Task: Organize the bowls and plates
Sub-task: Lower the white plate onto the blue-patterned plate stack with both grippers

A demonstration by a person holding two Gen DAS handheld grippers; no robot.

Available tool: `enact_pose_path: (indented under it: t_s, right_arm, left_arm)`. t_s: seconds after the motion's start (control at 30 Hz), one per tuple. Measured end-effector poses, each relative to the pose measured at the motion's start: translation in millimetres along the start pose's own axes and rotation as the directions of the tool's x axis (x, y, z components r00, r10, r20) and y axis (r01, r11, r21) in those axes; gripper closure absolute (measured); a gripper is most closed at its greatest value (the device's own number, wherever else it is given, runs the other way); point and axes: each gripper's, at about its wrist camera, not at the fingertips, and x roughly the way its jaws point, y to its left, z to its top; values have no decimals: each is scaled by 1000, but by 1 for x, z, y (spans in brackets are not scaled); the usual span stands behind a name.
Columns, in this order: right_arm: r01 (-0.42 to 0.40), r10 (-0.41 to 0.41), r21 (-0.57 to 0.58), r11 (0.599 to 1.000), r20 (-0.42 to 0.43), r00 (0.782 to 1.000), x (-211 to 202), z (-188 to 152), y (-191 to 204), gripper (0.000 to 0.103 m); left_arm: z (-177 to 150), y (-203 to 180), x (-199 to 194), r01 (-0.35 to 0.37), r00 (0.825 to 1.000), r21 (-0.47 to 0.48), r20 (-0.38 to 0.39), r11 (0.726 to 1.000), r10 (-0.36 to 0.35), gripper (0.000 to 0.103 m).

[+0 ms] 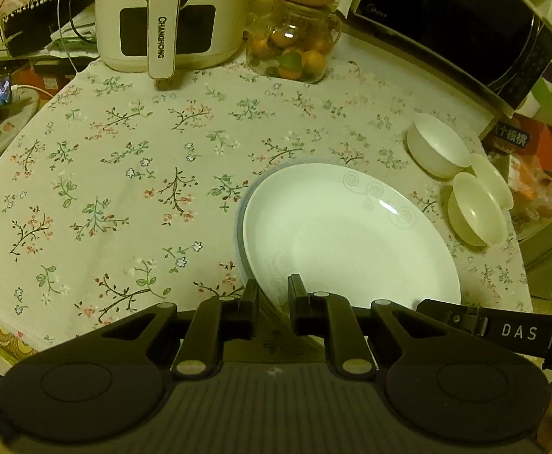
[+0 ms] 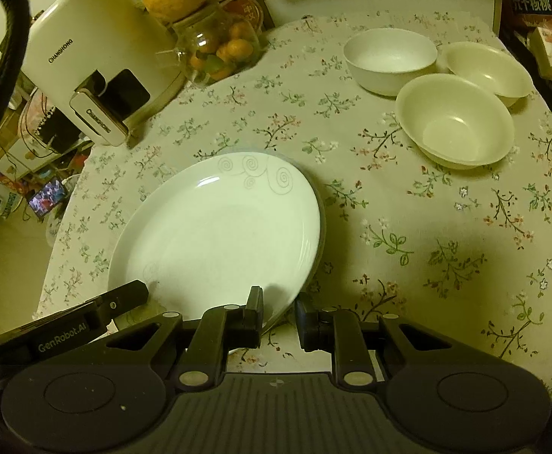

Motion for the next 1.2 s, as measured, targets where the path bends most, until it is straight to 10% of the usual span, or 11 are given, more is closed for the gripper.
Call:
enact_pose_path:
  t_s: [1.2]
  right_arm:
    - [127,-128,-31,991,-21,992,24,2,17,83]
  left_arm:
    - [-1,-15,17,-130,991,80,23,988,128,89]
